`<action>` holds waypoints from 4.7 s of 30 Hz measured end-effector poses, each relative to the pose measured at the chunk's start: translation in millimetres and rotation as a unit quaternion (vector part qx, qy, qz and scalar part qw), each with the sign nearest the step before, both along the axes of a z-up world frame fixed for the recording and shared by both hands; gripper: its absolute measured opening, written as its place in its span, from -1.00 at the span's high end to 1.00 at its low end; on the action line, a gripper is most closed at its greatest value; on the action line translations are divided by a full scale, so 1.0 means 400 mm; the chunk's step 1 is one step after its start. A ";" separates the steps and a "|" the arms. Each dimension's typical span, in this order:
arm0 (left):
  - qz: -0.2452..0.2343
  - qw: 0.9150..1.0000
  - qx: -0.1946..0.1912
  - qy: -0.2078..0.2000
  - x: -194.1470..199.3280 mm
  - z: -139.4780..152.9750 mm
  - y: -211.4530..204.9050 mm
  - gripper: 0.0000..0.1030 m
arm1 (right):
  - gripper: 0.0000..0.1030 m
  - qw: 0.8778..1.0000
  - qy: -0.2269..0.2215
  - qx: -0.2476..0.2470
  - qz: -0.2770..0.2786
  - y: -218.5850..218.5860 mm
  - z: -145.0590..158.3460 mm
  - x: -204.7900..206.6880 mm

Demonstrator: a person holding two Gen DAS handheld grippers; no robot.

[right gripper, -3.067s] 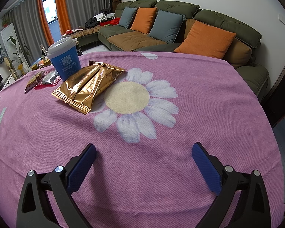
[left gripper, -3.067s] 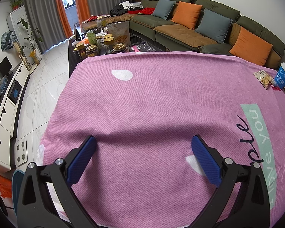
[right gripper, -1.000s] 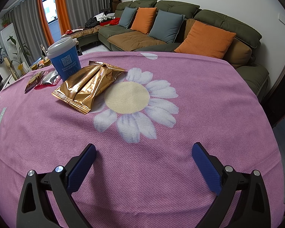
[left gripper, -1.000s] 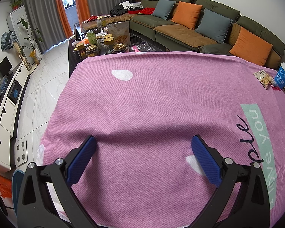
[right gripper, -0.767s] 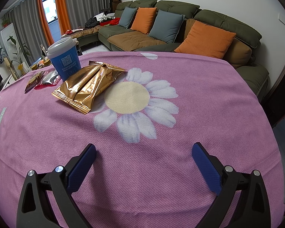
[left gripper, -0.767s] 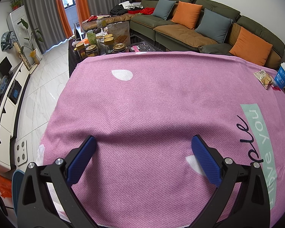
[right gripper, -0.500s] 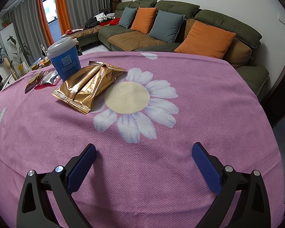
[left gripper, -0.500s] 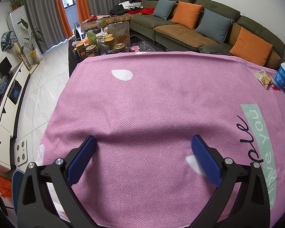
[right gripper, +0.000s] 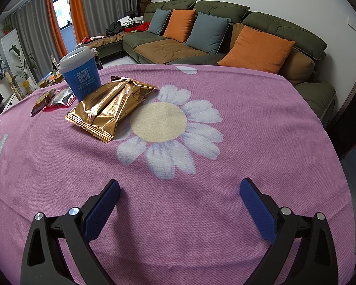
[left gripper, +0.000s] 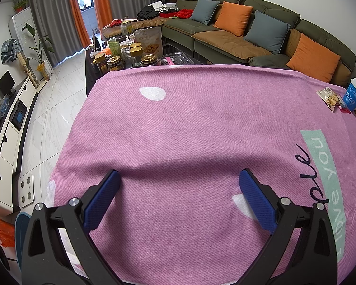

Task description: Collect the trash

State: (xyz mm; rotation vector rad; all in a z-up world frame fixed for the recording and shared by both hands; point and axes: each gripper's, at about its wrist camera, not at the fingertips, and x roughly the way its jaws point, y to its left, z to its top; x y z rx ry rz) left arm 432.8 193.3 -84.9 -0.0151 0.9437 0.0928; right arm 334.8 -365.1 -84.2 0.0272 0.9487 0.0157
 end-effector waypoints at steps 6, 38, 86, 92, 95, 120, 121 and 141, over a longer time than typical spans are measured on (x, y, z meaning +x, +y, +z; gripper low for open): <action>0.000 1.000 0.000 0.000 0.000 0.000 -0.001 -0.92 | -0.90 1.000 0.000 0.000 0.000 0.002 -0.001 -0.001; 0.000 1.000 -0.002 0.001 0.000 -0.001 -0.002 -0.92 | -0.90 1.000 0.000 0.000 0.000 -0.001 0.001 0.001; 0.017 0.946 0.045 -0.321 -0.443 0.295 -0.086 -0.89 | -0.90 1.000 0.000 0.000 0.000 0.001 0.000 0.000; 0.033 0.954 0.034 -0.296 -0.398 0.267 -0.050 -0.89 | -0.90 1.000 0.000 0.000 0.000 0.002 0.000 -0.001; 0.038 0.956 0.030 -0.291 -0.390 0.257 -0.038 -0.89 | -0.90 1.000 0.000 0.000 0.000 0.002 0.000 -0.001; 0.034 0.956 0.030 -0.290 -0.387 0.237 -0.038 -0.89 | -0.90 1.000 0.000 0.000 0.000 0.000 0.000 0.000; 0.034 0.956 0.030 -0.290 -0.387 0.238 -0.038 -0.89 | -0.90 1.000 0.000 0.000 0.000 0.000 0.000 0.000; 0.023 0.962 0.024 -0.273 -0.358 0.216 -0.039 -0.89 | -0.90 1.000 0.000 0.000 0.000 0.001 -0.001 -0.001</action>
